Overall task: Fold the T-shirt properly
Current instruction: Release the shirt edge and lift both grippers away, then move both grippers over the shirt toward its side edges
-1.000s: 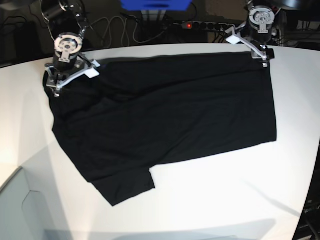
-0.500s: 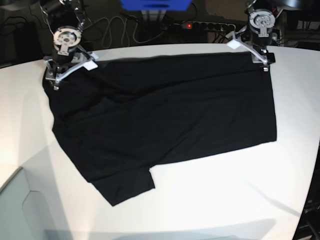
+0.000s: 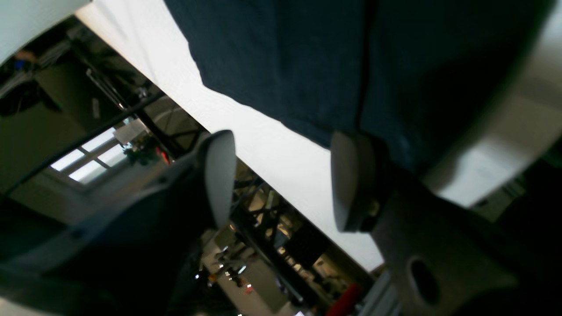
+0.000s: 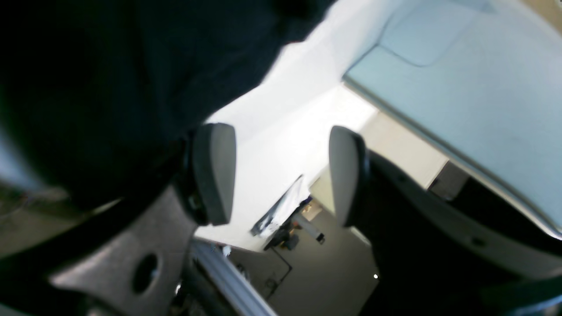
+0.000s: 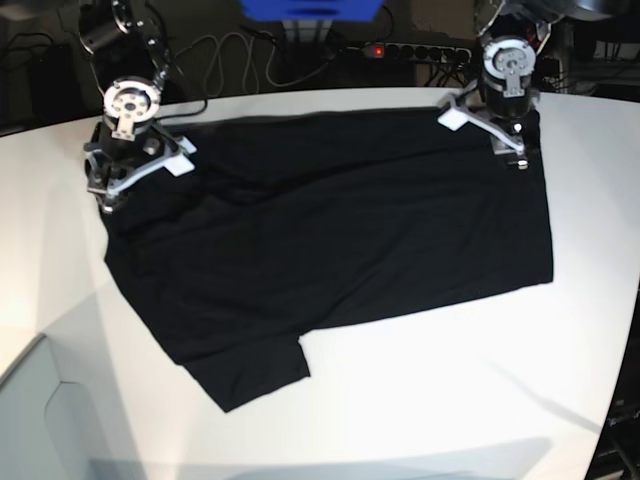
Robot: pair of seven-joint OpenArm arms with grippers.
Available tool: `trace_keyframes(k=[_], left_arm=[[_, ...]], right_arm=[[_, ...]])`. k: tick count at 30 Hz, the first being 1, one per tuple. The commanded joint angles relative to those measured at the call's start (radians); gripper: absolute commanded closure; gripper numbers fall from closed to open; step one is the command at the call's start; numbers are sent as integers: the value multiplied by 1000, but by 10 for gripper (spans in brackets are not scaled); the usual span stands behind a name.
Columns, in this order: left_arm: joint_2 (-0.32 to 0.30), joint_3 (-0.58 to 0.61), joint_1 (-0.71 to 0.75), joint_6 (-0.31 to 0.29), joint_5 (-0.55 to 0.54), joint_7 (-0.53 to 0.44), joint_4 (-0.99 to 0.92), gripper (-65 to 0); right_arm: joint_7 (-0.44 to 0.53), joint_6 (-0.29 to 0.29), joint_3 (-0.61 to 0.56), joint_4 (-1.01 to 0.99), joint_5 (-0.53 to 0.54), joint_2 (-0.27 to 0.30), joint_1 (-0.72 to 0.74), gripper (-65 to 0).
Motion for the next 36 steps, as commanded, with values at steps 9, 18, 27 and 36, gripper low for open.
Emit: trace_keyframes(k=[9,18,27,36], left_arm=[[-15,-11,-225,14,23,18,6,-337],[-12,-13,-484,14,-188,27,-93,-337],[31,-16,-607,17,-224,27,-244,-337],[181,-68,-776,18,-226,128,-382,-337]], right_arm=[[-7,3,-34,-81,91,-87,297,-313],[3,3,-113,-261,113,-173,507,-313],[2,3,-111,-429,249,-188,667,-312],[91,3,-110,-551,386,-220,776,-312]])
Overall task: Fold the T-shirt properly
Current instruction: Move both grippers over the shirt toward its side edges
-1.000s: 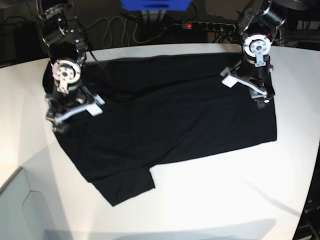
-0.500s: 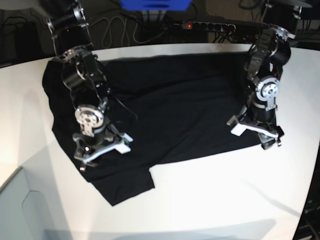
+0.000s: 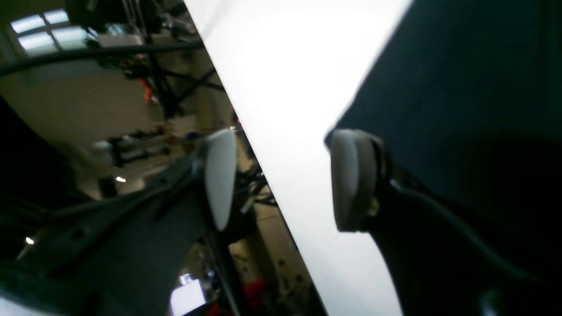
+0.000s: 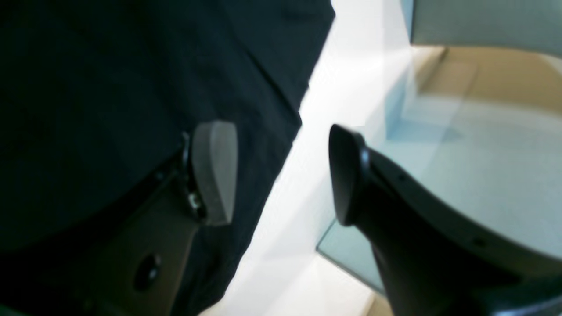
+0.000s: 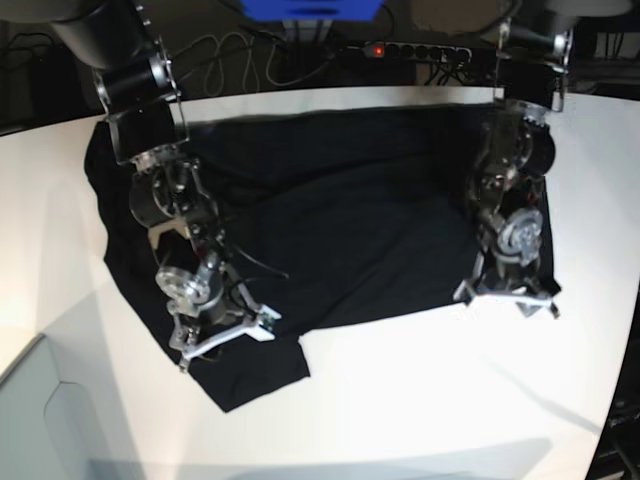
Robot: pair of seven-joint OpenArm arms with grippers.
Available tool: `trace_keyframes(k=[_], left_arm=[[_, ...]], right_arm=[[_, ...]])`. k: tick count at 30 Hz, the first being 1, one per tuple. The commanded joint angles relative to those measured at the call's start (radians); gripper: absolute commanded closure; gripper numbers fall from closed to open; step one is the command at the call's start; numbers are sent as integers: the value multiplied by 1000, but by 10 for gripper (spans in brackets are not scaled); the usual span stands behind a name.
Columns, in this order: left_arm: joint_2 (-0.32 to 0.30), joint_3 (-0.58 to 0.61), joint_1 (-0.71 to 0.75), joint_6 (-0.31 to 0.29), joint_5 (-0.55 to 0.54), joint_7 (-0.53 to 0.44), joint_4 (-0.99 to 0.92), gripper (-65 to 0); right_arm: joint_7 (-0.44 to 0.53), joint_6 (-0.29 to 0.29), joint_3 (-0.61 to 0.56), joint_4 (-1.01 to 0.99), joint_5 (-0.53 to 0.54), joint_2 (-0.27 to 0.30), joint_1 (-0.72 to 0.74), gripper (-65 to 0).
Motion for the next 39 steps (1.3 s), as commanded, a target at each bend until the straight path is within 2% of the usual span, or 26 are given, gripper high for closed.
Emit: trace_keyframes(k=[1,5,8,10,13,18,22,24,29,32,35,39], left_arm=[[2,-28,-41,15,24,10,18,-337],[26,-72,-56,15,24,13,4,-337],[45,-121,-57,17,-8,13,-23,-337],[63,-181,-48,17,-39,33,19,-337],[89,-237,-11,17,-75,80,113,-337],[103,-244,93,20,-89,86,227,-337],[118,-250,104,20,-91,86,227,-337],[118,-250,104,20,-111,85,231,-337],[120,-307,95,22,-217,83,271,-337],[121,-370,85,22,-321,43,290,-337],[160,-467,87,22,-431,0,294,-337],[203,-588,85,22,-582,-69,293,-337]], right_arm=[[14,3,5,-7,-7,-15,49,-312],[46,3,8,-93,-7,-34,101,-312],[105,3,9,-138,-4,-37,124,-312],[145,3,9,-135,34,-37,126,-312],[149,3,36,-104,129,-29,129,-312],[158,3,91,-78,146,-29,98,-312],[158,3,108,-77,148,-40,75,-312],[158,3,125,-60,148,-63,64,-312],[158,3,223,19,148,-129,26,-312],[158,3,283,54,154,-170,3,-312],[158,3,359,105,256,-215,-32,-312],[149,3,434,152,368,-244,-72,-312]])
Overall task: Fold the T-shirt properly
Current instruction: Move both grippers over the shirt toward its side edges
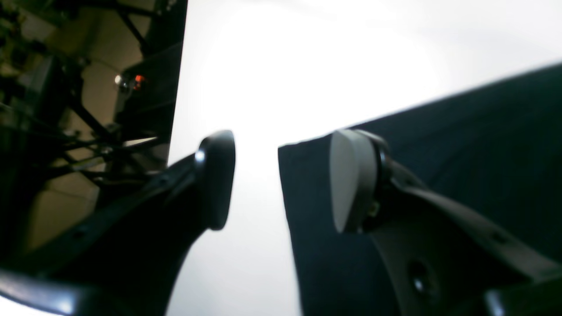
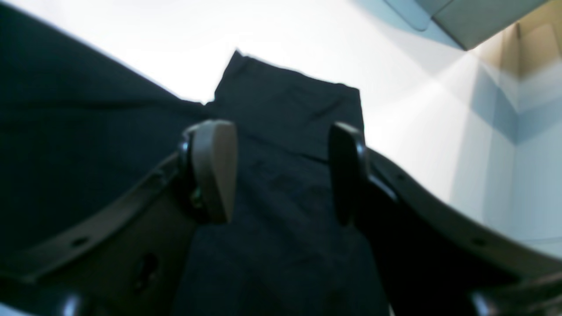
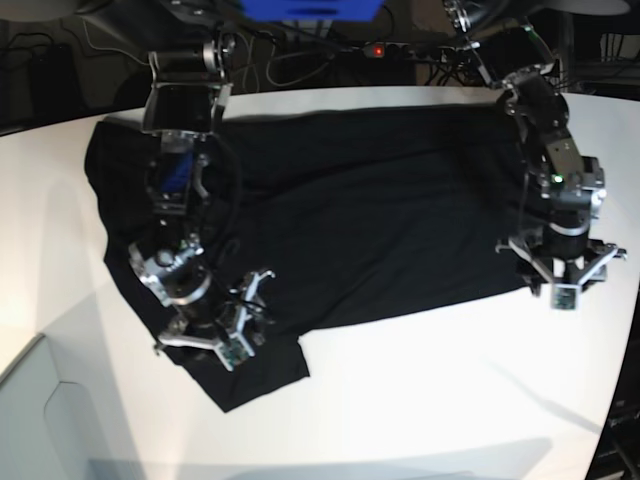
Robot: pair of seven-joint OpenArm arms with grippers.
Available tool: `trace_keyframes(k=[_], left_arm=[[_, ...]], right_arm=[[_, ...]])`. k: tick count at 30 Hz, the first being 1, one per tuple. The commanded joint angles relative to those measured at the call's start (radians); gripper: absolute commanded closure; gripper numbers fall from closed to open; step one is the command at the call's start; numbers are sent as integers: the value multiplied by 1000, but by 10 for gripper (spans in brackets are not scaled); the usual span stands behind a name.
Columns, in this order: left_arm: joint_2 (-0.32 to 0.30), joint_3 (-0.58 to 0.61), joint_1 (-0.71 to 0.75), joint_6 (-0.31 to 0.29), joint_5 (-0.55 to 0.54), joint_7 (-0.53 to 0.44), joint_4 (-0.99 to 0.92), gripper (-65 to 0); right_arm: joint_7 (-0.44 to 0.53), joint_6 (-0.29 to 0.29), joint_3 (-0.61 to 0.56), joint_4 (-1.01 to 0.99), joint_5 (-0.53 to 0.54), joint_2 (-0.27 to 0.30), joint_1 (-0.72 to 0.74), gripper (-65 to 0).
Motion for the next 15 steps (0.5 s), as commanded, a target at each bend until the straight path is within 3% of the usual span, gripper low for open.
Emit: trace_keyframes(k=[1,5,11,15], left_arm=[[-9,-15,-15,7,-34,-40,18,-337],[-6,-64,-10,7,-193,-95,18,-337],[-7,-130,13,7,-442,-207,28,-337],[-10,-136,13,7,-505,-255,-1,-337]], right_arm=[[18,-1,6,27,18,-7,16,-312],[-14,-1,37,30,95,-24,4,-312],[-17,-1,34,30,362,-20,-33,-312],[-17,-1,35,24,445,-17,-32,-312]])
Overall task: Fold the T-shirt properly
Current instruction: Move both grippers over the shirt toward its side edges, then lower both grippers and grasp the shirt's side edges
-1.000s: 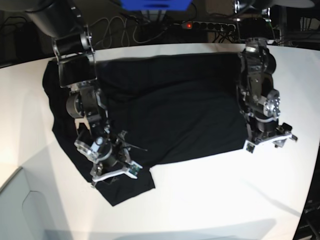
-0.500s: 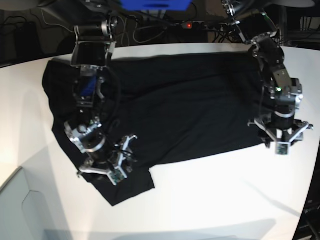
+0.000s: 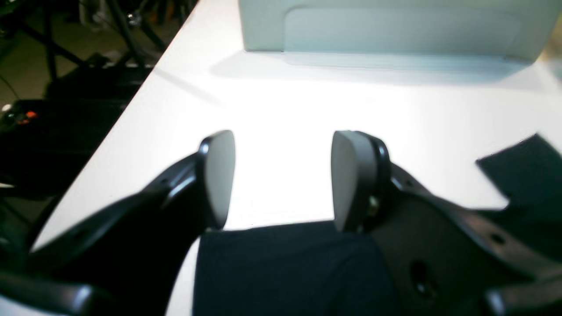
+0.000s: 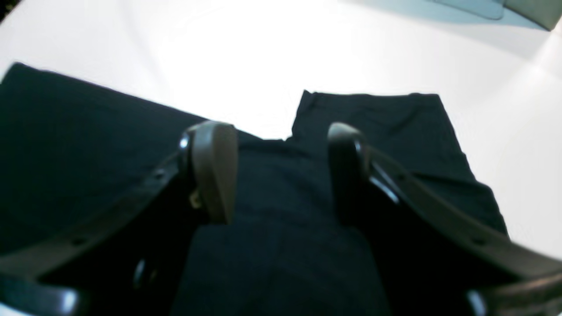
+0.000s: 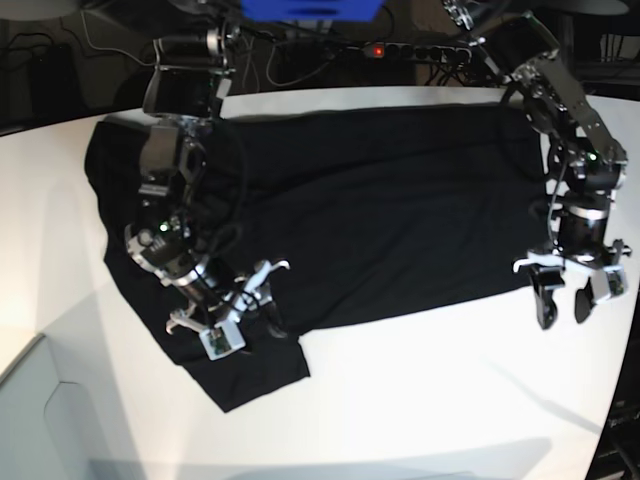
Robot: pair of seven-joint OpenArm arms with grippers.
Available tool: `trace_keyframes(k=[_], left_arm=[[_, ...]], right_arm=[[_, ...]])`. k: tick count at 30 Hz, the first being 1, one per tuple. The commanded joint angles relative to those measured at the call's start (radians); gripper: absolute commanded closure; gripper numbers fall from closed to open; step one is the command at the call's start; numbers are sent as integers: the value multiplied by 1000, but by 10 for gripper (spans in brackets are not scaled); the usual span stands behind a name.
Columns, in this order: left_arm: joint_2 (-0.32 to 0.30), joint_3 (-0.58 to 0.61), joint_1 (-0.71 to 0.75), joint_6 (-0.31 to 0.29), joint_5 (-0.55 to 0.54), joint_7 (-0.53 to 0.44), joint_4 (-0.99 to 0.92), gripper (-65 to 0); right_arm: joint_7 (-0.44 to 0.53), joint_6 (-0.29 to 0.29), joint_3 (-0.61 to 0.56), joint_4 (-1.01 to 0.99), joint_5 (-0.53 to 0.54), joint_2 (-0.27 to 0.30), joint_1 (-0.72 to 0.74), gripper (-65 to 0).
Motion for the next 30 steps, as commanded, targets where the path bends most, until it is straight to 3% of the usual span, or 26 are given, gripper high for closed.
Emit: trace_keyframes(k=[1,6,10,12,16,19,24,27,30], left_arm=[[-9,-6,-19,1,-36,-59,3,-337],[-3,-9,-13,1,-176,-156,-33,-337],[-9,-13,-42,2,-200,-150,-34,-337],[-17,-13,-64,4,-199,-148,-42,-337],[-93,-15,-73,4,-199,-148,-94,-337],[-150,-15,-70,4,-199,-148,-171,-337],[-253,-6,-60,4,-165,-148,-295,-337],[-271,45,-56,4,-22,-148,-320,-337],[-259,149,-48,4,165,-147,-309,-337]], right_arm=[[31,-1,-3,18,62,-4,27,-312],[37,-1,-9,18,297,-4,30,-312],[20,-1,1,15,367,-4,51,-312],[-47,-1,27,-30,409,-9,60,-311],[-92,-1,106,-136,486,-2,73,-310],[-101,-4,111,-134,486,57,79,-298],[-102,-98,106,-143,481,189,94,-274],[-102,-158,40,-168,424,275,102,-274],[-108,-218,-116,-186,335,350,123,-274]])
